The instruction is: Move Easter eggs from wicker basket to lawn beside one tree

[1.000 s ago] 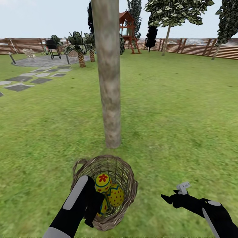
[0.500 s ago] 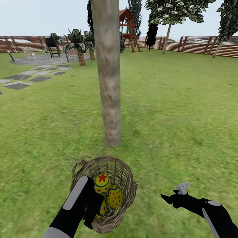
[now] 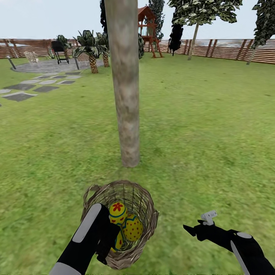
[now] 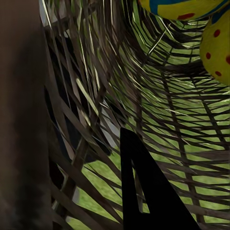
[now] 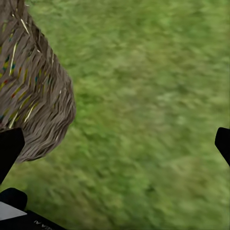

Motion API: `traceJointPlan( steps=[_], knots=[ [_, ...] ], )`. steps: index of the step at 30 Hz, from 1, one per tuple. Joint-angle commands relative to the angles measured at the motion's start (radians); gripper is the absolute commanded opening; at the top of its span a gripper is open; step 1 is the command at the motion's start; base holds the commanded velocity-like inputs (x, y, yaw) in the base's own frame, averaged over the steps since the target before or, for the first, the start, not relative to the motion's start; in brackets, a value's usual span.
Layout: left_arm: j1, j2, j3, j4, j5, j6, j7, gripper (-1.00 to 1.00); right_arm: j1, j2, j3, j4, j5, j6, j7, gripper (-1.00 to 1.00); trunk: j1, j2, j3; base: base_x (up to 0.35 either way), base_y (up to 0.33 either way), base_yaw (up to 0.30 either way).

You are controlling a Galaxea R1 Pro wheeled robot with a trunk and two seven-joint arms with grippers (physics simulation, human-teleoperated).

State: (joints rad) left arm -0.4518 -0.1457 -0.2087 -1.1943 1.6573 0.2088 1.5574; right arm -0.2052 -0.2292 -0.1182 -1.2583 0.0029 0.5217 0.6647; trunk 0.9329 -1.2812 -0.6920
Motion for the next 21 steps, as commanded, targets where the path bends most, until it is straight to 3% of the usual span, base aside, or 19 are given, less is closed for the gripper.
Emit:
traceJointPlan(
  steps=[1, 21],
  knots=[
    [-0.001, 0.0, 0.0, -0.001, 0.002, 0.015, 0.004, -1.0, 0.0, 0.0, -0.001, -0.001, 0.0, 0.006, 0.005, 1.0, 0.004, -0.008, -0.006, 0.0, 0.0, 0.0],
    [-0.001, -0.001, 0.0, -0.002, 0.002, 0.017, 0.004, -1.0, -0.001, 0.001, -0.001, 0.0, 0.002, 0.006, 0.004, 1.0, 0.081, -0.148, -0.099, 0.0, 0.0, 0.0]
  ],
)
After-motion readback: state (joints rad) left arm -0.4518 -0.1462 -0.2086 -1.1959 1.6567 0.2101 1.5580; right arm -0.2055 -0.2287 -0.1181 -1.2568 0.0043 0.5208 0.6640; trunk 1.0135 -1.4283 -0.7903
